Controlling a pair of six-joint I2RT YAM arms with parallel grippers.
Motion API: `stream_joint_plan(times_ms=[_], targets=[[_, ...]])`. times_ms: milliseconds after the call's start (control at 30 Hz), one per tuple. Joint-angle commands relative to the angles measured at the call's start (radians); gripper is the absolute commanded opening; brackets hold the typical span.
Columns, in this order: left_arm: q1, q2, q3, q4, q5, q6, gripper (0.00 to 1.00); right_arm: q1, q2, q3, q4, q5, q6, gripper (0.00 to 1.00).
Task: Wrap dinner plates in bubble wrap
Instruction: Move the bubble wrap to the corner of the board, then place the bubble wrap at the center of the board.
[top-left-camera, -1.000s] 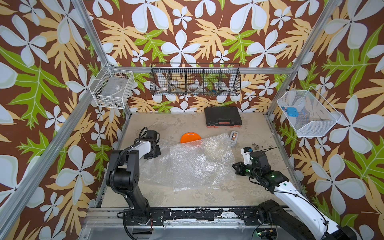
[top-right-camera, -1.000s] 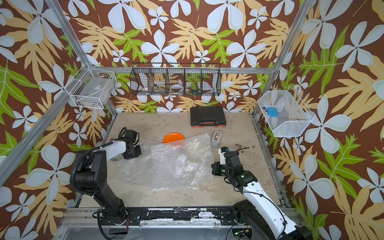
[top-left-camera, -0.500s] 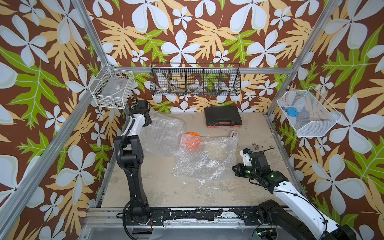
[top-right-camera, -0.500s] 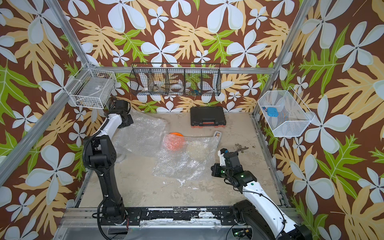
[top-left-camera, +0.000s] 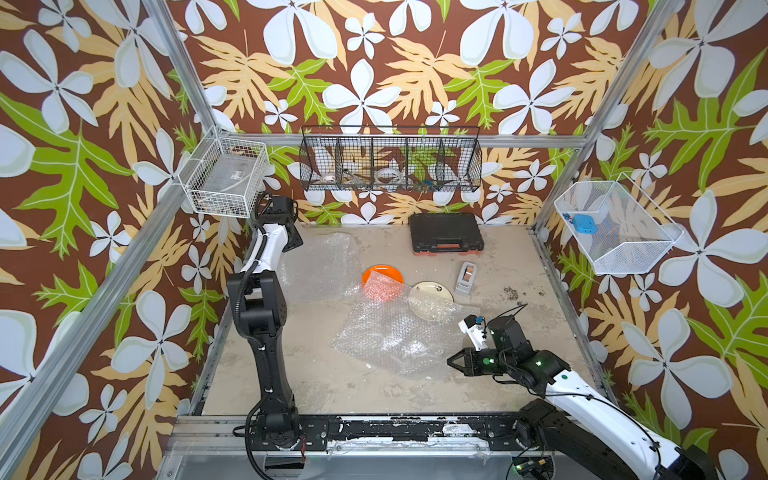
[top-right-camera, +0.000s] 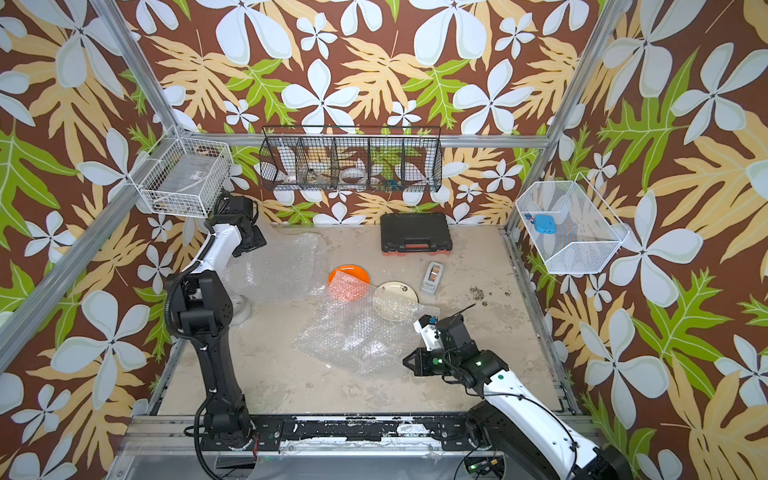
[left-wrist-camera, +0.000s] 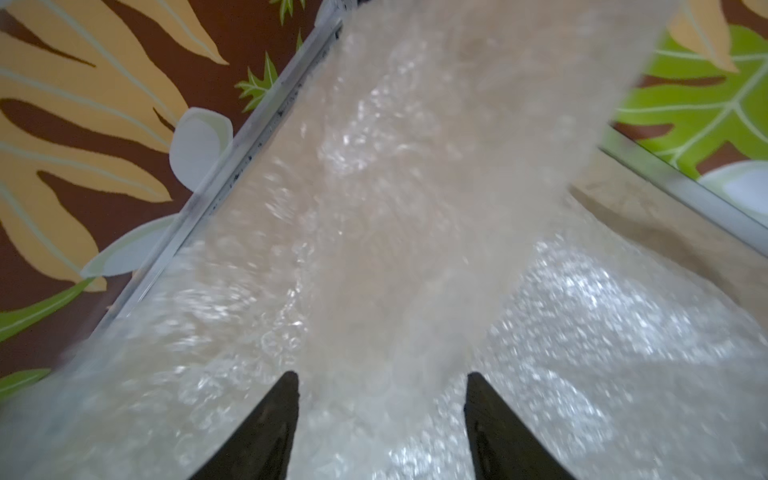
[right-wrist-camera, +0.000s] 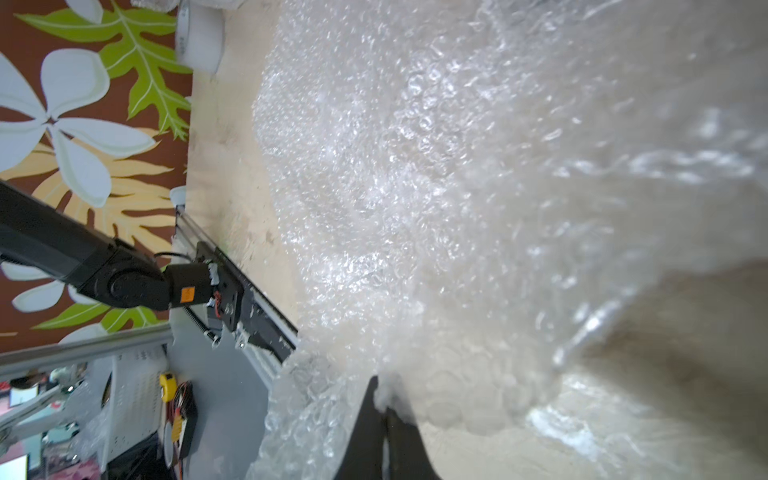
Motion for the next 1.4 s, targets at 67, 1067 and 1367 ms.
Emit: stream_joint_plan(times_ms=[67,1067,1367], targets=[[-0.088,-0.225,-0.183,0.022,0.102,0.043,0.67,0.007,-0.106,-0.014,-0.137,-0.06,0.021,0.0],[-0.579,-0.662,-1.266,0.405,0.393,-0.168,0.51,-0.256,0.162,0.182,-0.046,0.439,-0.001,0.68],[-0.578,-0.665,-1.24,0.302,0.172,-0.132,0.51,-0.35,0.592,0.37,0.152,0.147,-0.092,0.64]])
